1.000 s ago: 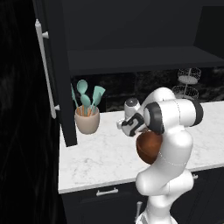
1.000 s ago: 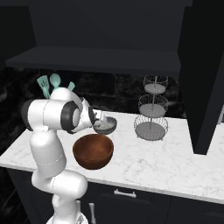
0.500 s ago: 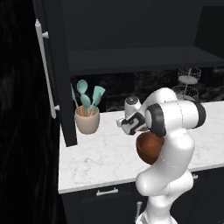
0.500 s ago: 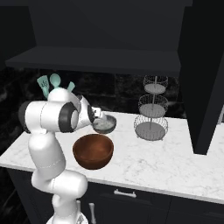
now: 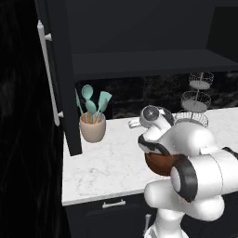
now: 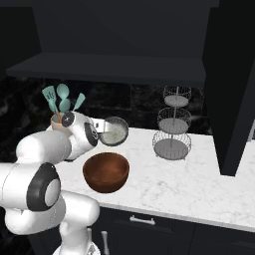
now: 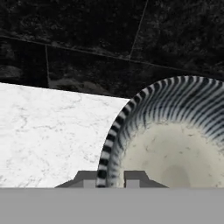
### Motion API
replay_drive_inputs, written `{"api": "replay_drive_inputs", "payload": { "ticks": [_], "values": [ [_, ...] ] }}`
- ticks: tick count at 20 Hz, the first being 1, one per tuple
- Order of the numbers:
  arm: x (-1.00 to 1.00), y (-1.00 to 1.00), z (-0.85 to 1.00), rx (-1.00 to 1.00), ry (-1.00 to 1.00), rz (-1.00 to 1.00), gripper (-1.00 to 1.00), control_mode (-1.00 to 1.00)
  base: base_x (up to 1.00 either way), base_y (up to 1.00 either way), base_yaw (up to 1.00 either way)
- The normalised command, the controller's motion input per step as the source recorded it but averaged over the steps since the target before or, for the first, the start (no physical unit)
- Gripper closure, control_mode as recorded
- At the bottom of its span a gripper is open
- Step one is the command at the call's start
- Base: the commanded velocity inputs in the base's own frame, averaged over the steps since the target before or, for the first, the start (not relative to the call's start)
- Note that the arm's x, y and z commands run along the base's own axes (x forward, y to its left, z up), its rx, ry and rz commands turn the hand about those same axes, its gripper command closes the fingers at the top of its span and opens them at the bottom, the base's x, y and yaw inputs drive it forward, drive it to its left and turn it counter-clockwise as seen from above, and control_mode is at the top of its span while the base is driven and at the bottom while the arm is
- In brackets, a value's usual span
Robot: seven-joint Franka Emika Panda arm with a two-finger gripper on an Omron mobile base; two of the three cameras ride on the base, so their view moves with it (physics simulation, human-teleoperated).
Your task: Pick up the bowls on the counter and stack them on top of one another in the open cabinet. Place the smaller bowl on top of the larger bowl.
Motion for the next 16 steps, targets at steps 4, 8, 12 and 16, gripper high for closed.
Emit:
{"api": "replay_drive_inputs", "payload": {
  "ticks": [4, 8, 12, 16],
  "values": [
    [-1.0, 0.0, 1.0, 0.01, -0.21, -0.04, 1.0, -1.0, 0.0, 0.0, 0.0],
    [-1.0, 0.0, 1.0, 0.0, -0.11, -0.02, 1.0, -1.0, 0.0, 0.0, 0.0],
    [-1.0, 0.01, 1.0, 0.0, 0.0, -0.01, 1.0, -1.0, 0.0, 0.0, 0.0],
    [-1.0, -0.01, 0.69, -0.04, 0.15, 0.0, 1.0, -1.0, 0.0, 0.0, 0.0]
  ]
}}
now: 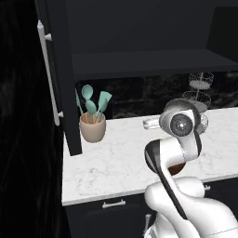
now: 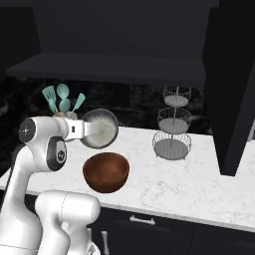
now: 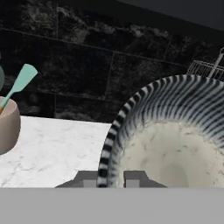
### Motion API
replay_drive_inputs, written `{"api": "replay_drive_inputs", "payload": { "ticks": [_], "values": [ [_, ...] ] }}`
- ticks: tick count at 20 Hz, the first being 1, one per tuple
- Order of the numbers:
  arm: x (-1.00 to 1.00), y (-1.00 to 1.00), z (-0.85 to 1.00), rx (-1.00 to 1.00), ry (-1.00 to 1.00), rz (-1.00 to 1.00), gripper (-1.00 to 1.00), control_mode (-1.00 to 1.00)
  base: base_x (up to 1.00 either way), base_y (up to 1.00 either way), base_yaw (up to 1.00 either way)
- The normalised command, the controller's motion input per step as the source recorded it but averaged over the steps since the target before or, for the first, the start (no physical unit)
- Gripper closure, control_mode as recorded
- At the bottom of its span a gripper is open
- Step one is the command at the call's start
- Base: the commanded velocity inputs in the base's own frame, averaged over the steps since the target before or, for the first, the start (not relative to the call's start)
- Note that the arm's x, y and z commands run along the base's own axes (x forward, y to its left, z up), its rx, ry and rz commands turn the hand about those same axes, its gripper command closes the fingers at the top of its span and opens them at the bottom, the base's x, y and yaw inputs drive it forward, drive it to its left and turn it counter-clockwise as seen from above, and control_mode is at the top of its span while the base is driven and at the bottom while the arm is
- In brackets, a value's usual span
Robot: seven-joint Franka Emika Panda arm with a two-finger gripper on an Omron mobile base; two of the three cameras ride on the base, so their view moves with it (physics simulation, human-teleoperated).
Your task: Pick up the bowls on the counter and stack them on top of one another in the open cabinet. Place the smaller bowl on top of the larger bowl.
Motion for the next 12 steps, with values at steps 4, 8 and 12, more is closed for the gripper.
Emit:
{"api": "replay_drive_inputs", "payload": {
  "ticks": [4, 8, 12],
  "values": [
    [-0.92, -0.03, 0.0, -0.16, 0.46, 0.0, 1.0, -1.0, 0.0, 0.0, 0.0],
    [-0.48, 0.01, -0.3, -0.23, 0.65, 0.02, 1.0, -1.0, 0.0, 0.0, 0.0],
    [0.0, 0.11, -0.56, -0.05, 0.29, 0.0, 1.0, -1.0, 0.0, 0.0, 0.0]
  ]
}}
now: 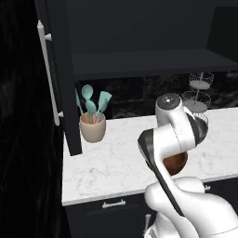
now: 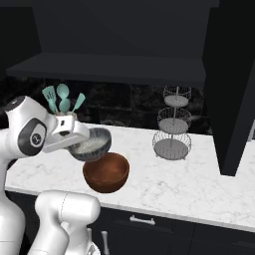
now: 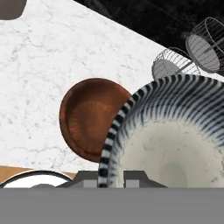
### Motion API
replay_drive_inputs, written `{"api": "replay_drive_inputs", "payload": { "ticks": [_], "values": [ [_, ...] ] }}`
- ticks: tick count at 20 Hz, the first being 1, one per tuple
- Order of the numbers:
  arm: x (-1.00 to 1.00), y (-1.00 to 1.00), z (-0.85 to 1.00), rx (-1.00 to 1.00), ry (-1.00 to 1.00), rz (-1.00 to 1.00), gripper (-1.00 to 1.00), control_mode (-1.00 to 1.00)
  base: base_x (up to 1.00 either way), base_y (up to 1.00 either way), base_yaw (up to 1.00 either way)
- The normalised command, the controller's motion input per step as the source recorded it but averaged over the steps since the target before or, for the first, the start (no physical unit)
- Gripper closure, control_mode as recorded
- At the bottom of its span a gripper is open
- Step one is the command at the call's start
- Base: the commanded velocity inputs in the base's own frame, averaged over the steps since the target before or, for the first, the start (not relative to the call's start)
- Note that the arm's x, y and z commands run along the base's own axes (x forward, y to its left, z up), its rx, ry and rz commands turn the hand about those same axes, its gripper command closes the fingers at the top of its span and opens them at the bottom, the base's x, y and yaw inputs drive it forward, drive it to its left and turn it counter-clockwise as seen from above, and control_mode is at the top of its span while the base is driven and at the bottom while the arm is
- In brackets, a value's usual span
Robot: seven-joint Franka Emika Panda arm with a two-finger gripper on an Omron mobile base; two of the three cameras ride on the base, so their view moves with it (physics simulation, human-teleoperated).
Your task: Pick up the bowls on the counter and stack them on top of one another in the open cabinet. Place the smaller bowl on top of the larger bowl.
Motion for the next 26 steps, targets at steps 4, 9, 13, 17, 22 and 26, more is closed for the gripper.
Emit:
{"api": "replay_drive_inputs", "payload": {
  "ticks": [4, 9, 13, 17, 22, 26],
  "values": [
    [0.27, 0.02, -0.53, 0.0, 0.06, 0.0, 1.0, -1.0, 0.0, 0.0, 0.0],
    [0.26, 0.0, -0.58, 0.0, 0.06, 0.01, 1.0, -1.0, 0.0, 0.0, 0.0],
    [0.28, 0.0, -0.59, 0.0, 0.05, 0.01, 1.0, -1.0, 0.0, 0.0, 0.0],
    [0.24, 0.0, -0.54, 0.0, 0.0, 0.01, 1.0, -1.0, 0.0, 0.0, 0.0],
    [0.15, -0.01, -0.45, 0.01, 0.0, 0.02, 1.0, -1.0, 0.0, 0.0, 0.0],
    [0.25, -0.07, -0.26, 0.02, 0.0, 0.01, 1.0, -1.0, 0.0, 0.0, 0.0]
  ]
}}
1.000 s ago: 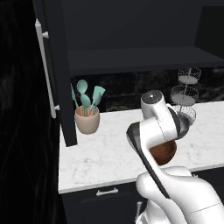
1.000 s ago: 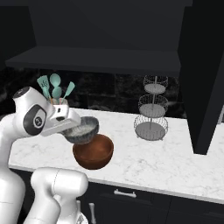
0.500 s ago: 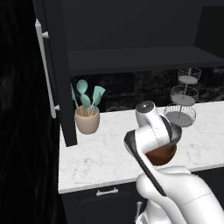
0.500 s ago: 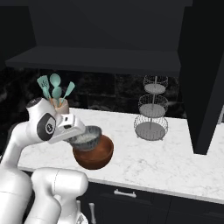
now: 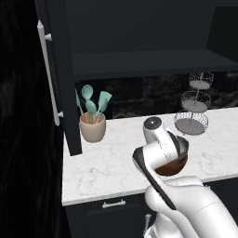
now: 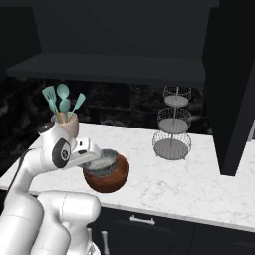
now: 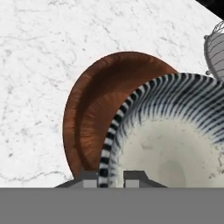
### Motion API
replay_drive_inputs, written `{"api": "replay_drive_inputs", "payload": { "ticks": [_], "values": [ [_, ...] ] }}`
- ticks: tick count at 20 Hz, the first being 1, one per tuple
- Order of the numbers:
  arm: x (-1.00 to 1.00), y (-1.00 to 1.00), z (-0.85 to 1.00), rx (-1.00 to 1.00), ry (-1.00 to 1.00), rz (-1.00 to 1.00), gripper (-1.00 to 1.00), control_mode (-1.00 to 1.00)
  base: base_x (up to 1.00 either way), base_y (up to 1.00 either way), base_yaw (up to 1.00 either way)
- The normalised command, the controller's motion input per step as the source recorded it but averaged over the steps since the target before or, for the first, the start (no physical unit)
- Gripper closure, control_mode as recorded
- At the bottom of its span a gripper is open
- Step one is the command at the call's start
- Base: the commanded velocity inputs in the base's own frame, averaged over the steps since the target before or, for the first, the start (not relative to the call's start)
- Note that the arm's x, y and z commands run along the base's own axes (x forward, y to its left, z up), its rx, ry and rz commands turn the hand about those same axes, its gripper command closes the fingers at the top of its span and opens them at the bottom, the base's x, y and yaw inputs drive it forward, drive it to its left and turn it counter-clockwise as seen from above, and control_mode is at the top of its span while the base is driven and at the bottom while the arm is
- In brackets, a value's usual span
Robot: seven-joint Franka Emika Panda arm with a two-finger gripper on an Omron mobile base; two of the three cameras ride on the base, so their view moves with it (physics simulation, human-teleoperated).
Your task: Pick up the bowls on the counter and stack them on top of one another in the open cabinet. Place the smaller bowl on top of the larger bowl.
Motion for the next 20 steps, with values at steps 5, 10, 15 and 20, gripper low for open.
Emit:
{"api": "replay_drive_inputs", "payload": {
  "ticks": [5, 10, 15, 20],
  "values": [
    [0.26, -0.06, -0.23, 0.03, 0.0, 0.0, 1.0, -1.0, 0.0, 0.0, 0.0],
    [0.25, -0.01, -0.31, 0.01, 0.0, 0.02, 1.0, -1.0, 0.0, 0.0, 0.0],
    [0.12, -0.02, -0.14, 0.0, -0.01, 0.03, -1.0, -1.0, 0.0, 0.0, 0.0],
    [0.02, -0.16, -0.04, 0.0, 0.0, 0.0, -1.0, -1.0, 0.0, 0.0, 0.0]
  ]
}}
